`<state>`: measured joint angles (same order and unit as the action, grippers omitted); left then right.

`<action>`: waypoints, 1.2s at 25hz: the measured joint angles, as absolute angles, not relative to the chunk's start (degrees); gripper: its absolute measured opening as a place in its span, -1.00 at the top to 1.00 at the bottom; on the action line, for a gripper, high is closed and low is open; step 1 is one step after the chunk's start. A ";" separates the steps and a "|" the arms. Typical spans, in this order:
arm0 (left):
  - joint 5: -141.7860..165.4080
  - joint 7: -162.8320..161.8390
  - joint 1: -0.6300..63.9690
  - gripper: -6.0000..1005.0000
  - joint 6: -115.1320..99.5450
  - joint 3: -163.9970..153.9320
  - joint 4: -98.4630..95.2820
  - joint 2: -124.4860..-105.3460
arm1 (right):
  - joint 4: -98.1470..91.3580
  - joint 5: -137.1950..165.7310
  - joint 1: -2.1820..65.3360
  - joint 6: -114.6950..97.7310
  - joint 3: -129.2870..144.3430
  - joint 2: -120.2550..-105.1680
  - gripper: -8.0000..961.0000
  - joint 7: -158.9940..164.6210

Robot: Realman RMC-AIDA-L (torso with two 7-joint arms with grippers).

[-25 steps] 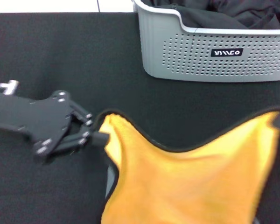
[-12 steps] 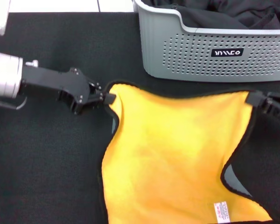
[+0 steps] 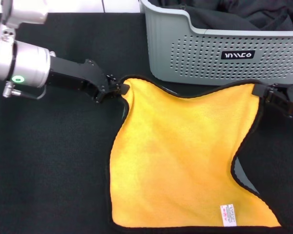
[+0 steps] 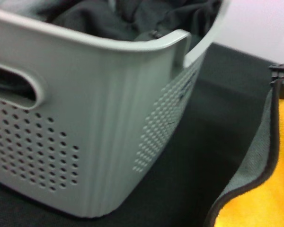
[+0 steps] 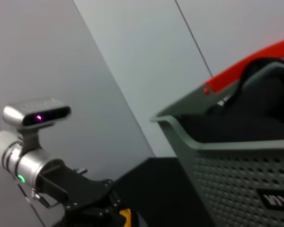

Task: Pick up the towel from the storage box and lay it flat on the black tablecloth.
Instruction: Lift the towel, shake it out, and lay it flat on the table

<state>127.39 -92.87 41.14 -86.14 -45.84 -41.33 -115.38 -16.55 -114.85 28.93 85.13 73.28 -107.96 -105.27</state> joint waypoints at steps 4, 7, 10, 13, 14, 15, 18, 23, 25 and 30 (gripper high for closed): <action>128.63 -93.15 41.80 0.98 -82.51 -45.83 -40.20 -116.14 | -16.79 -113.68 30.29 82.10 73.30 -107.96 0.85 -105.46; 129.01 -93.50 42.26 0.98 -80.28 -45.83 -39.04 -116.16 | -16.92 -112.72 31.06 79.96 73.26 -107.84 0.85 -105.84; 129.70 -94.02 42.46 0.98 -77.59 -45.80 -38.21 -116.33 | -17.03 -111.67 31.74 77.88 73.30 -107.81 0.85 -106.08; 130.69 -94.17 42.64 0.98 -75.14 -45.81 -37.72 -116.68 | -17.32 -110.40 32.32 76.05 73.21 -107.73 0.85 -106.10; 131.06 -94.18 42.69 0.98 -74.48 -45.83 -37.54 -116.77 | -17.47 -110.14 32.47 75.34 73.21 -107.69 0.85 -106.10; 131.59 -94.19 42.79 0.98 -73.60 -45.84 -37.31 -116.97 | -17.54 -109.94 32.53 74.99 73.21 -107.68 0.84 -106.10; 132.79 -94.19 43.14 0.98 -71.77 -46.14 -36.70 -117.52 | -17.67 -109.47 32.66 74.28 73.14 -107.62 0.84 -106.09; 133.54 -94.19 43.24 0.98 -69.48 -47.87 -36.04 -118.30 | -17.70 -108.69 32.75 72.47 73.24 -107.85 0.84 -106.02; 134.00 -94.18 43.27 0.98 -69.03 -48.01 -36.03 -118.75 | -17.72 -108.37 32.77 71.49 73.32 -108.12 0.84 -106.07; 134.22 -94.15 43.33 0.98 -68.75 -48.01 -36.03 -119.43 | -17.50 -107.83 32.92 70.41 73.41 -108.93 0.84 -107.27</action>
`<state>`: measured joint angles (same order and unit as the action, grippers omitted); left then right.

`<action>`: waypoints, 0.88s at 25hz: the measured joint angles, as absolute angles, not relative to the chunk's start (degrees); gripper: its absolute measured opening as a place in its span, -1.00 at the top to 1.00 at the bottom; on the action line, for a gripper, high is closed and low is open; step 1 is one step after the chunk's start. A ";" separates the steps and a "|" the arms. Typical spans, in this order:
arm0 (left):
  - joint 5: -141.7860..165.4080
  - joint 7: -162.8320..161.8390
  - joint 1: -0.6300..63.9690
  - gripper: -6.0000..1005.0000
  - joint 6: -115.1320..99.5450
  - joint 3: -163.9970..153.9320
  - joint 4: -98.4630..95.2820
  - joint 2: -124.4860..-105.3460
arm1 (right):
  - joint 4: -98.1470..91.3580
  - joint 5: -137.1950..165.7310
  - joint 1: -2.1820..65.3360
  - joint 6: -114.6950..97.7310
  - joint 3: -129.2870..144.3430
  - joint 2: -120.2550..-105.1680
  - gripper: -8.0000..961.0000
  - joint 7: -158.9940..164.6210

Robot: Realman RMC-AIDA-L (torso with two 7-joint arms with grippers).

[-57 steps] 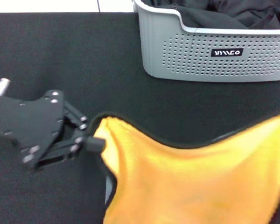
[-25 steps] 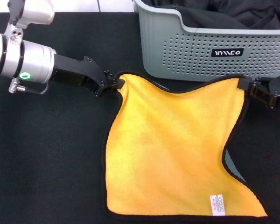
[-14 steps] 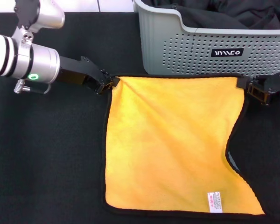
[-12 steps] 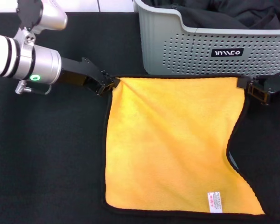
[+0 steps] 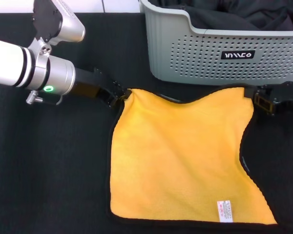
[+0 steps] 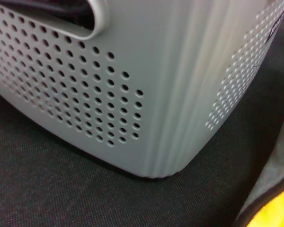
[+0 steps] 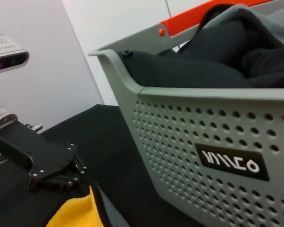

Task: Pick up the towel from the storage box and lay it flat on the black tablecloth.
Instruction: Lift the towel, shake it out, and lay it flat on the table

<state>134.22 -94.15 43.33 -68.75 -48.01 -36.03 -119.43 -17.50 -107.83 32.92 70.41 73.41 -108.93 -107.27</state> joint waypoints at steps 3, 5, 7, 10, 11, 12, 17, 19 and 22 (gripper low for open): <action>134.07 -94.15 43.18 0.98 -68.59 -47.99 -36.03 -119.59 | -17.35 -107.83 32.94 70.30 73.27 -109.03 0.83 -107.84; 133.92 -94.15 43.06 0.98 -68.57 -47.99 -36.03 -119.64 | -17.36 -107.83 32.92 69.78 73.19 -109.07 0.83 -108.33; 133.81 -94.14 42.96 0.98 -68.55 -47.99 -36.03 -119.64 | -17.39 -107.83 32.86 69.22 73.25 -109.05 0.83 -108.88; 133.77 -94.00 42.90 0.98 -68.55 -47.99 -36.23 -119.65 | -17.47 -107.32 32.89 69.04 73.20 -108.92 0.83 -109.72; 133.75 -93.99 42.90 0.98 -68.54 -47.98 -36.31 -119.65 | -17.54 -107.12 32.94 69.04 73.11 -108.83 0.83 -109.83; 133.71 -93.96 42.89 0.98 -68.54 -47.98 -36.38 -119.65 | -17.58 -106.83 33.13 69.04 73.08 -108.67 0.83 -109.86; 133.67 -93.83 42.89 0.98 -68.54 -47.98 -36.37 -119.63 | -17.97 -105.54 34.37 69.20 73.29 -107.90 0.83 -109.77; 133.66 -93.82 42.89 0.98 -68.55 -47.99 -36.26 -119.61 | -18.47 -103.83 35.08 69.29 73.19 -107.75 0.83 -109.57; 133.60 -93.81 42.89 0.98 -68.59 -47.99 -36.16 -119.62 | -18.63 -102.18 36.31 69.16 73.12 -107.62 0.82 -109.27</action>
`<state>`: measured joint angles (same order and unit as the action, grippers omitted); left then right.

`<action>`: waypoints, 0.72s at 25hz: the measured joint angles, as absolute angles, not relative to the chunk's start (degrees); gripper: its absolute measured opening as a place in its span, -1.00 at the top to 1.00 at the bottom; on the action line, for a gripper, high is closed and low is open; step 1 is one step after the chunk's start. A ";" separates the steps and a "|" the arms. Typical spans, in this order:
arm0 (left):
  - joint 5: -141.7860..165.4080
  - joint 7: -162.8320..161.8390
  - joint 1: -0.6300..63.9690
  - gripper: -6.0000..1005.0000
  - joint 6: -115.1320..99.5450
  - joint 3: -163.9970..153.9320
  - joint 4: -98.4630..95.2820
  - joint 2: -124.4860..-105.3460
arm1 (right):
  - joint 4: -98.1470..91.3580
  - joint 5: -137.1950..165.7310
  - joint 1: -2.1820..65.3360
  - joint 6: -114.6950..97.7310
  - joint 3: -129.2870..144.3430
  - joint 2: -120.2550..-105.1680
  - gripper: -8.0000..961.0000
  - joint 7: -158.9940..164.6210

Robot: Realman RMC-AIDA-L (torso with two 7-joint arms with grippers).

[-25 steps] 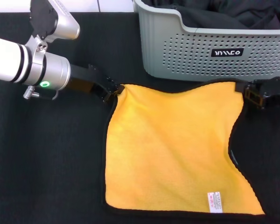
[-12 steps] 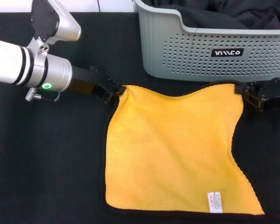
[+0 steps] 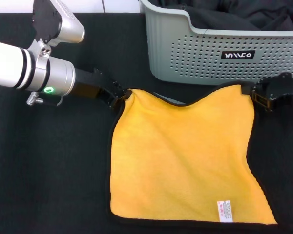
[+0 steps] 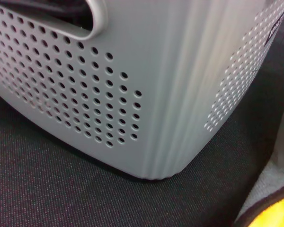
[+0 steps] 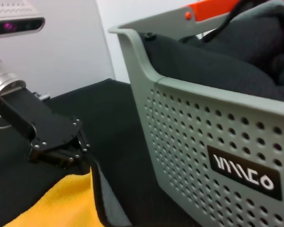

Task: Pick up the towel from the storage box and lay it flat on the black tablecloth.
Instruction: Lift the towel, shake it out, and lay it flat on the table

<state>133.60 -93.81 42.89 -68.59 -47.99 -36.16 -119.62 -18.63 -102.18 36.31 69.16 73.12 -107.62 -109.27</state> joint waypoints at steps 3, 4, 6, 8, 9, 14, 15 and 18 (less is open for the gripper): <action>133.54 -93.79 42.89 0.98 -68.64 -47.98 -36.10 -119.64 | -18.62 -101.40 36.97 69.08 73.14 -107.57 0.82 -109.20; 133.53 -93.79 42.89 0.98 -68.64 -47.99 -36.08 -119.65 | -18.63 -101.31 37.11 69.05 73.13 -107.57 0.82 -109.20; 133.51 -93.78 42.89 0.98 -68.63 -47.98 -36.08 -119.66 | -18.63 -101.26 37.21 69.01 73.08 -107.57 0.82 -109.19; 133.50 -93.78 42.89 0.98 -68.59 -47.93 -36.14 -119.67 | -18.62 -101.21 37.20 68.97 73.06 -107.57 0.82 -109.19; 133.50 -93.78 42.89 0.98 -68.53 -47.90 -36.19 -119.67 | -18.62 -101.23 37.10 68.90 73.05 -107.57 0.82 -109.18; 133.50 -93.78 42.89 0.98 -67.96 -47.96 -36.41 -119.62 | -18.54 -101.66 36.50 68.28 72.66 -107.57 0.82 -109.15; 133.50 -93.77 42.89 0.98 -67.92 -47.97 -36.44 -119.59 | -18.50 -101.71 36.25 68.23 72.23 -107.57 0.82 -109.15; 133.50 -93.83 42.89 0.98 -67.61 -47.98 -36.53 -119.57 | -18.50 -101.50 35.32 68.23 70.61 -107.63 0.81 -109.18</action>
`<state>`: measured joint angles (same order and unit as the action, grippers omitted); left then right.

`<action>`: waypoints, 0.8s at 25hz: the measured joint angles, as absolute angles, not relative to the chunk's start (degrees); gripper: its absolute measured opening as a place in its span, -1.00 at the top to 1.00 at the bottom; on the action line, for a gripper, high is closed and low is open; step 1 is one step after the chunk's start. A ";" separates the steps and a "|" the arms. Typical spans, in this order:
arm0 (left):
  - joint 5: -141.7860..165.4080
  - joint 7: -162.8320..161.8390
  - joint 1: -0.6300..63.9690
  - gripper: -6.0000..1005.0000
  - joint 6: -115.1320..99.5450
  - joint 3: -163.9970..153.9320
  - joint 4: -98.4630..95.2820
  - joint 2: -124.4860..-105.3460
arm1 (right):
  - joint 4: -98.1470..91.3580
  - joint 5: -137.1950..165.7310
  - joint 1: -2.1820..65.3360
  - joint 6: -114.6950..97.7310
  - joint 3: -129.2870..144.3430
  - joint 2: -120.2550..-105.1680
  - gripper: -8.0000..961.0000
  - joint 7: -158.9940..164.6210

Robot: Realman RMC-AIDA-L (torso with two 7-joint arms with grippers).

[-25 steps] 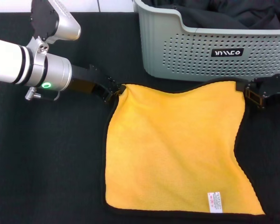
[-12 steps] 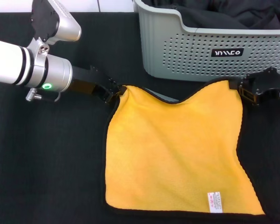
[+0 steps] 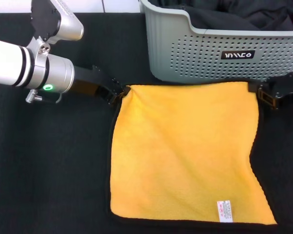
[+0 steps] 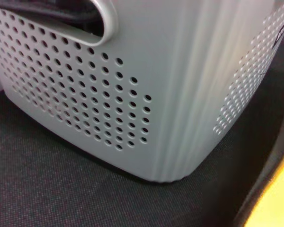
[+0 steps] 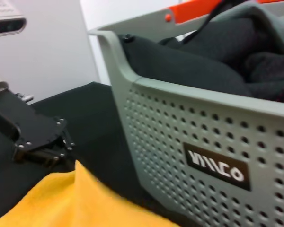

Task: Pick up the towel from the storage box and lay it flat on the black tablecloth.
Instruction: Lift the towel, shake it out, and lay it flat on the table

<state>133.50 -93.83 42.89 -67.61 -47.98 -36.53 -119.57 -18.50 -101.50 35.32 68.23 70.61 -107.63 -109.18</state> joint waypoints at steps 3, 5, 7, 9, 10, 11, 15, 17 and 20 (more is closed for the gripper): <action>133.72 -94.02 42.84 0.98 -67.38 -47.98 -36.54 -119.57 | -18.50 -101.50 34.83 68.23 70.07 -107.64 0.81 -109.17; 133.68 -94.04 42.83 0.98 -67.36 -48.00 -36.56 -119.61 | -18.32 -101.49 34.65 68.08 70.10 -107.65 0.81 -109.14; 133.55 -94.02 42.81 0.98 -67.34 -48.00 -36.56 -119.65 | -18.16 -101.49 34.66 67.76 70.17 -107.70 0.81 -109.10; 133.50 -94.04 42.82 0.98 -67.32 -48.00 -36.57 -119.64 | -18.16 -101.49 34.59 67.66 70.21 -107.82 0.81 -109.07; 133.50 -94.06 42.83 0.98 -67.32 -48.00 -36.57 -119.64 | -18.18 -101.48 34.54 67.63 70.22 -107.87 0.81 -109.07; 133.49 -94.08 42.84 0.98 -67.32 -47.99 -36.58 -119.65 | -18.17 -101.48 34.51 67.55 70.21 -107.89 0.81 -109.06; 133.49 -94.11 42.86 0.98 -67.32 -47.94 -36.64 -119.66 | -18.03 -101.45 34.49 67.47 70.29 -107.92 0.81 -109.06; 133.49 -94.12 42.87 0.98 -67.36 -47.94 -36.65 -119.70 | -18.03 -101.42 34.48 67.46 70.36 -107.92 0.80 -109.06; 133.50 -94.13 42.89 0.98 -67.40 -47.97 -36.64 -119.72 | -18.01 -101.40 34.46 67.46 70.27 -107.97 0.80 -109.06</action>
